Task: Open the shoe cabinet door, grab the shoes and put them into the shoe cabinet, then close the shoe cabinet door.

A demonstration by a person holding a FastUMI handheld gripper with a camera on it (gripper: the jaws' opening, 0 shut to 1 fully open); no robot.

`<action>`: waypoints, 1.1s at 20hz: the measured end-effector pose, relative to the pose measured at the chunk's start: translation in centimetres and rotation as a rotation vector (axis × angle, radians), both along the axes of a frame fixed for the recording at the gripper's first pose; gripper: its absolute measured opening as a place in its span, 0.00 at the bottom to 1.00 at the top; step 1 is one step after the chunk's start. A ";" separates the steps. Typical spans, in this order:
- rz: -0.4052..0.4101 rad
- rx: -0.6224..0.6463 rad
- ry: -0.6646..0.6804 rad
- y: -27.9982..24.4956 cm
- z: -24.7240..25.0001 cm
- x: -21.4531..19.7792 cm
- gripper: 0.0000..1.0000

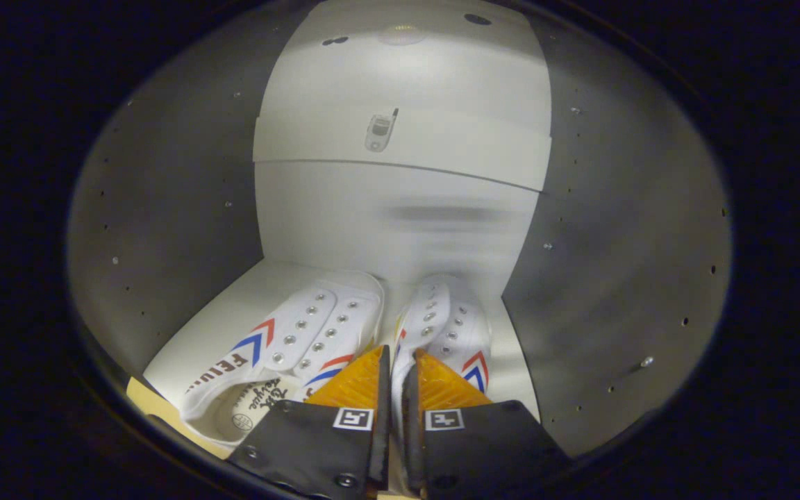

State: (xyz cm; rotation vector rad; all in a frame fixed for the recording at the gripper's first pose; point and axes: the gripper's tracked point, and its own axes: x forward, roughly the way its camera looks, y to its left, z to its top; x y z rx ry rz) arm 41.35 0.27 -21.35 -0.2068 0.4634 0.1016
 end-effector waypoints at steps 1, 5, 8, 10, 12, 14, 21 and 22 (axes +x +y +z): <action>-0.006 0.003 -0.007 -0.1 0.2 -0.2 0.15; -0.022 -0.013 -0.056 -0.2 2.2 -2.2 0.35; -0.042 0.000 -0.122 0.0 4.9 -3.9 0.41; -0.053 0.028 -0.162 0.6 7.2 -5.9 0.43; -0.048 0.052 -0.206 1.6 9.3 -8.2 0.48; -0.040 0.080 -0.248 3.0 11.3 -11.2 0.56; -0.069 0.201 -0.336 6.0 15.0 -23.8 0.85; -0.082 0.211 -0.342 6.1 15.2 -25.6 0.89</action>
